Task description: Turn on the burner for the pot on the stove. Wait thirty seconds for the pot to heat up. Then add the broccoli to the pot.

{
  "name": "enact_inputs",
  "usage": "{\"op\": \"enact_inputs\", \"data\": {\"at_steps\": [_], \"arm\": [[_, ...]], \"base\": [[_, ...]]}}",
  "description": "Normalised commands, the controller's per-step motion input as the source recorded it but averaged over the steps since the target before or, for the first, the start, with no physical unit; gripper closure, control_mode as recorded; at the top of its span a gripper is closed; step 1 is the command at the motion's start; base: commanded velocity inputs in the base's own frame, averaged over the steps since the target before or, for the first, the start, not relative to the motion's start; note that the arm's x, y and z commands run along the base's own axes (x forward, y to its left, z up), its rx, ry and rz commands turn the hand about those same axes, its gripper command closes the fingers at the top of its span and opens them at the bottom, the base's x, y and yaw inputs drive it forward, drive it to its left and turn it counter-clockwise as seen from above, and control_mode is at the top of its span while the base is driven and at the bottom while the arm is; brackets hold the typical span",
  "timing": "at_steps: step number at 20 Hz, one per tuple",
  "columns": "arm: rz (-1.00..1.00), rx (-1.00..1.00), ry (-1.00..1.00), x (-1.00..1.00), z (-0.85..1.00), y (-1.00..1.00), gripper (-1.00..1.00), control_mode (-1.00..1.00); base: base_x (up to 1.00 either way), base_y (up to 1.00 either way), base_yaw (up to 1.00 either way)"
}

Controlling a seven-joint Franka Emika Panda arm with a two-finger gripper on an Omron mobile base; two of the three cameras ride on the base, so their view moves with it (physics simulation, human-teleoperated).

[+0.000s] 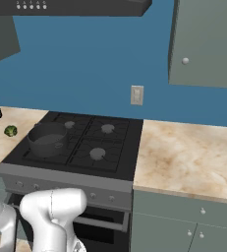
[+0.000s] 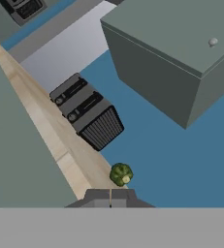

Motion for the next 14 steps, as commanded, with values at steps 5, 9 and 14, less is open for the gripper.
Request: {"op": "enact_inputs", "data": {"at_steps": [5, 9, 14], "arm": [[0.0, 0.0, 0.0, 0.0, 0.0, 0.0, 1.0, -1.0], [0.0, 0.0, 0.0, 0.0, 0.0, 0.0, 1.0, -1.0], [0.0, 0.0, 0.0, 0.0, 0.0, 0.0, 1.0, -1.0]], "base": [[0.0, 0.0, 0.0], [0.0, 0.0, 0.0], [0.0, 0.0, 0.0]]}}
